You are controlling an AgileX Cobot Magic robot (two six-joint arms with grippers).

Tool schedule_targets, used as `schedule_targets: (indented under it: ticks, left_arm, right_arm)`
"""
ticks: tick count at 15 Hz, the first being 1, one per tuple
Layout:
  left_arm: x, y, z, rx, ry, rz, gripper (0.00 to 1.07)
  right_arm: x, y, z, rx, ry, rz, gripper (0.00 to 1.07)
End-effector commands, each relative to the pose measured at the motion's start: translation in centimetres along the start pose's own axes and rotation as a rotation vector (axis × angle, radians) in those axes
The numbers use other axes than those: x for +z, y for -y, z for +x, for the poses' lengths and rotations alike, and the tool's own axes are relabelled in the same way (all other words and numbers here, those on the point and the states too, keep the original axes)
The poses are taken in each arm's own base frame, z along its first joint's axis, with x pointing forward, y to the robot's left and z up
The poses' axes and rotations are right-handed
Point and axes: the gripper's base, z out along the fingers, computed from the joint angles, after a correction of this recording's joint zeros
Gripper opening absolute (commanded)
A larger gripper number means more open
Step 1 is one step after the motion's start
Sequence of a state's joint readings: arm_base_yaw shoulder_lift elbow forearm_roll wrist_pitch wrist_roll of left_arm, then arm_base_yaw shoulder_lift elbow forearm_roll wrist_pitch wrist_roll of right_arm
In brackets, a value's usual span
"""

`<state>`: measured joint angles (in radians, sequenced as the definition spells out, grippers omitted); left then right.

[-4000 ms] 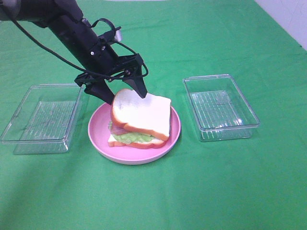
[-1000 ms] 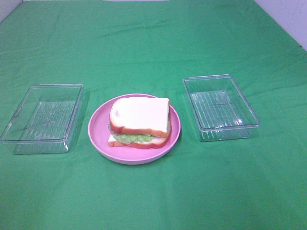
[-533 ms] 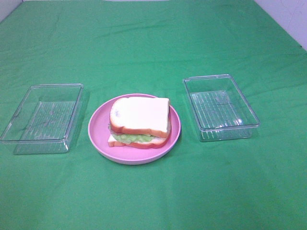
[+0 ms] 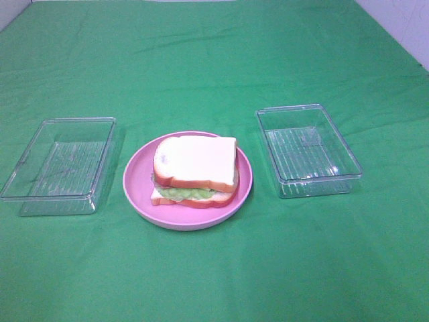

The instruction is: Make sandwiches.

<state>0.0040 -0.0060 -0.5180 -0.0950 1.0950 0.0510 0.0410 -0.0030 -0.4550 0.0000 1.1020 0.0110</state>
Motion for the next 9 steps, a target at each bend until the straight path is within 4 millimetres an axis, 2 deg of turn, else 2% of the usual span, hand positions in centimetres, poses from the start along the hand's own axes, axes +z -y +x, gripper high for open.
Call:
schedule_targets:
  ticks: [1, 9]
  left_arm:
    - [-0.12, 0.05, 0.00, -0.005, 0.029, 0.006, 1.02]
    - [-0.12, 0.05, 0.00, -0.005, 0.029, 0.006, 1.02]
  right_arm:
    - [-0.15, 0.00, 0.25, -0.009, 0.020, 0.002, 0.96]
    - [-0.15, 0.00, 0.25, -0.009, 0.020, 0.002, 0.96]
